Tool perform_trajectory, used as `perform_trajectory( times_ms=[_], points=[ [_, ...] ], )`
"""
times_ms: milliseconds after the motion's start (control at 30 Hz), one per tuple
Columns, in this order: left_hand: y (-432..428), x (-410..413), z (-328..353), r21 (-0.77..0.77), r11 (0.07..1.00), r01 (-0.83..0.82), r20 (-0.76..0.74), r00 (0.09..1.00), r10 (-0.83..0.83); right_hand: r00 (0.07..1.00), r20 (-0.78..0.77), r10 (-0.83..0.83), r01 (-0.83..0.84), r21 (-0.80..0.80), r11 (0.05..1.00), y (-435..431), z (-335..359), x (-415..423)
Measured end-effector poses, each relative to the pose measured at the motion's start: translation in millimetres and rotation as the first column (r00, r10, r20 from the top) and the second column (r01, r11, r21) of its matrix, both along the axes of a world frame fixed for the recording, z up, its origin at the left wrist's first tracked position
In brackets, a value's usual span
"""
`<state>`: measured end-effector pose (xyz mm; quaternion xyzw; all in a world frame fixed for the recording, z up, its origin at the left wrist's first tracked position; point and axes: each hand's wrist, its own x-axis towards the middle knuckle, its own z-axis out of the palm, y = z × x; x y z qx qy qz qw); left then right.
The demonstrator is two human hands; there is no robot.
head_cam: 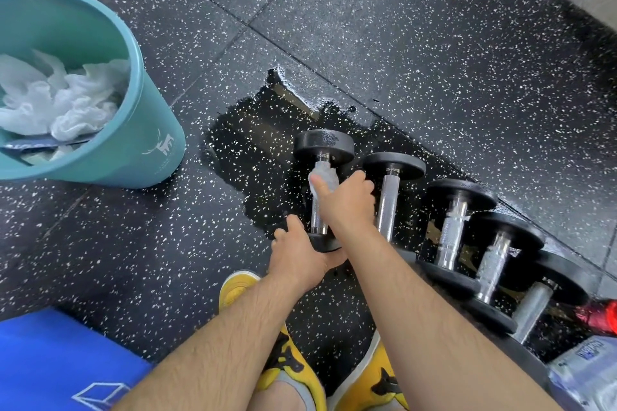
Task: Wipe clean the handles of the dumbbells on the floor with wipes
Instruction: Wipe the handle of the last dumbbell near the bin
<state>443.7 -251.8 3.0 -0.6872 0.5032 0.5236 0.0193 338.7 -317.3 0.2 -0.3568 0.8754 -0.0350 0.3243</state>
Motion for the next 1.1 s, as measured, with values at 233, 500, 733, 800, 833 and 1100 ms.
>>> perform_trajectory(
  times_ms=[233, 500, 733, 800, 833, 1100],
  points=[
    [0.2, -1.8, 0.6, -0.014, 1.0, 0.023, 0.019, 1.0, -0.023, 0.952, 0.297, -0.076, 0.087, -0.026, 0.996, 17.7, 6.3, 10.7],
    [2.1, -1.9, 3.0, -0.004, 1.0, 0.01, 0.022, 1.0, -0.009, 0.799, 0.576, -0.175, 0.179, 0.05, 0.983, -3.0, 9.9, -5.3],
    [-0.4, -1.5, 6.1, 0.001, 1.0, 0.009, 0.021, 1.0, -0.009, 0.759, 0.621, -0.197, 0.306, -0.074, 0.949, -3.2, -15.5, 4.3],
    [-0.2, -1.4, 5.6, 0.004, 1.0, 0.004, 0.018, 1.0, -0.004, 0.871, 0.459, -0.175, 0.268, -0.147, 0.952, -3.7, -14.5, 8.9],
    [-0.2, -1.4, 5.9, 0.004, 1.0, 0.005, 0.019, 1.0, -0.005, 0.905, 0.392, -0.167, 0.257, -0.191, 0.947, -2.2, -12.7, 10.6],
    [-0.3, -0.7, 5.4, -0.005, 1.0, 0.025, 0.03, 0.999, -0.025, 0.997, 0.069, -0.024, 0.047, -0.363, 0.931, 11.0, -8.6, 11.8]
  ],
)
